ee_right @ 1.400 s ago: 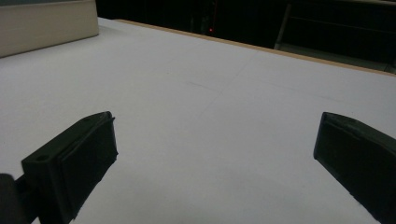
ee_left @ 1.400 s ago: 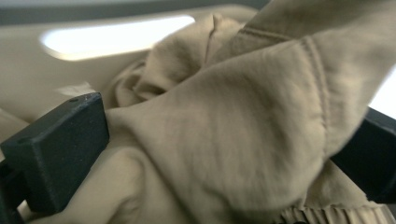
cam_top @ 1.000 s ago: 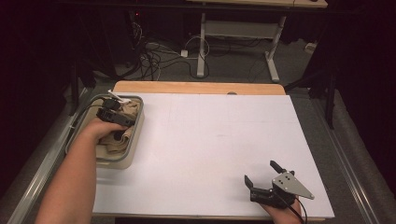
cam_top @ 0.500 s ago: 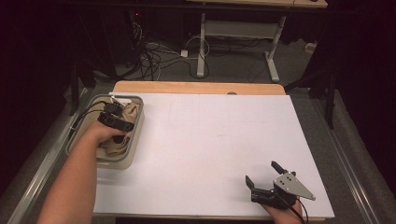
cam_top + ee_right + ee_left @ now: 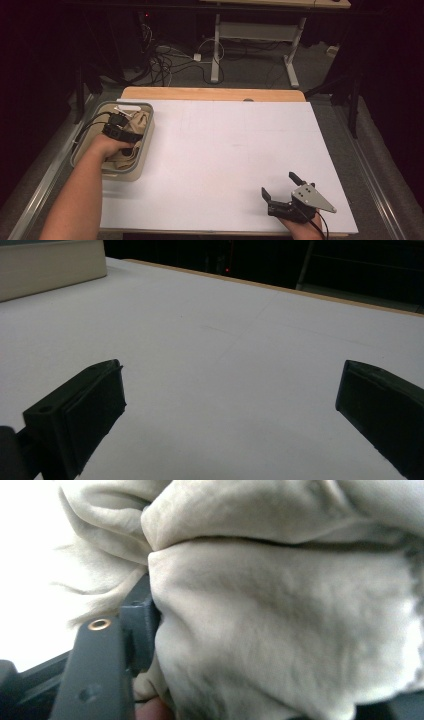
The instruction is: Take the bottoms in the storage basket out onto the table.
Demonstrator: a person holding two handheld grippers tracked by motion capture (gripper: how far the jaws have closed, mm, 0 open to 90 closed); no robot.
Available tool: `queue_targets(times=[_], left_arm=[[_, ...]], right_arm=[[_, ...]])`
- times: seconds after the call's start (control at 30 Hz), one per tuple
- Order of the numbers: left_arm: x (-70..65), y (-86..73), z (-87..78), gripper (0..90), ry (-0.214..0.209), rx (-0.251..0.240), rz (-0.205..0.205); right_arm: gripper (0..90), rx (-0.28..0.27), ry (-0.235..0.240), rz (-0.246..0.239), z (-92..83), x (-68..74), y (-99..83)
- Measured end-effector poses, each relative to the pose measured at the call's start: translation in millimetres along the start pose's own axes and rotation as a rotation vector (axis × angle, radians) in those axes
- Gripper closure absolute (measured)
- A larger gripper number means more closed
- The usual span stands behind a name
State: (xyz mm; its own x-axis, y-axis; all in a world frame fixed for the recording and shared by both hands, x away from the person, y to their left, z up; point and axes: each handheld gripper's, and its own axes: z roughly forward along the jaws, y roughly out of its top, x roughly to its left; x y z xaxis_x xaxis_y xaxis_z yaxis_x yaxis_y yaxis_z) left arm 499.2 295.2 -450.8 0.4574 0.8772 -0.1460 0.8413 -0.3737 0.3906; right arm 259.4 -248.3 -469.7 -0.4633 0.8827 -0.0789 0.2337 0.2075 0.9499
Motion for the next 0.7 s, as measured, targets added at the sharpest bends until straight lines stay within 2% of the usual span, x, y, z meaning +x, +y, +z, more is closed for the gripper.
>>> queue_targets(times=[0.3, 0.43, 0.7], left_arm=[[-2.2, -8.2, -2.8, 53.6, -0.024, -0.048, 0.033], [-0.1, -14.1, -3.7, 57.0, -0.049, -0.086, 0.030], [0.2, -16.8, -5.8, 59.6, -0.072, -0.099, 0.044]], right_arm=[[0.5, -0.001, 0.008, 0.002, 2.4, 1.0, 1.3], [0.5, 0.000, 0.010, 0.005, 3.1, 0.8, 1.2], [0.5, 0.000, 0.010, 0.005, 3.0, 0.9, 1.2]])
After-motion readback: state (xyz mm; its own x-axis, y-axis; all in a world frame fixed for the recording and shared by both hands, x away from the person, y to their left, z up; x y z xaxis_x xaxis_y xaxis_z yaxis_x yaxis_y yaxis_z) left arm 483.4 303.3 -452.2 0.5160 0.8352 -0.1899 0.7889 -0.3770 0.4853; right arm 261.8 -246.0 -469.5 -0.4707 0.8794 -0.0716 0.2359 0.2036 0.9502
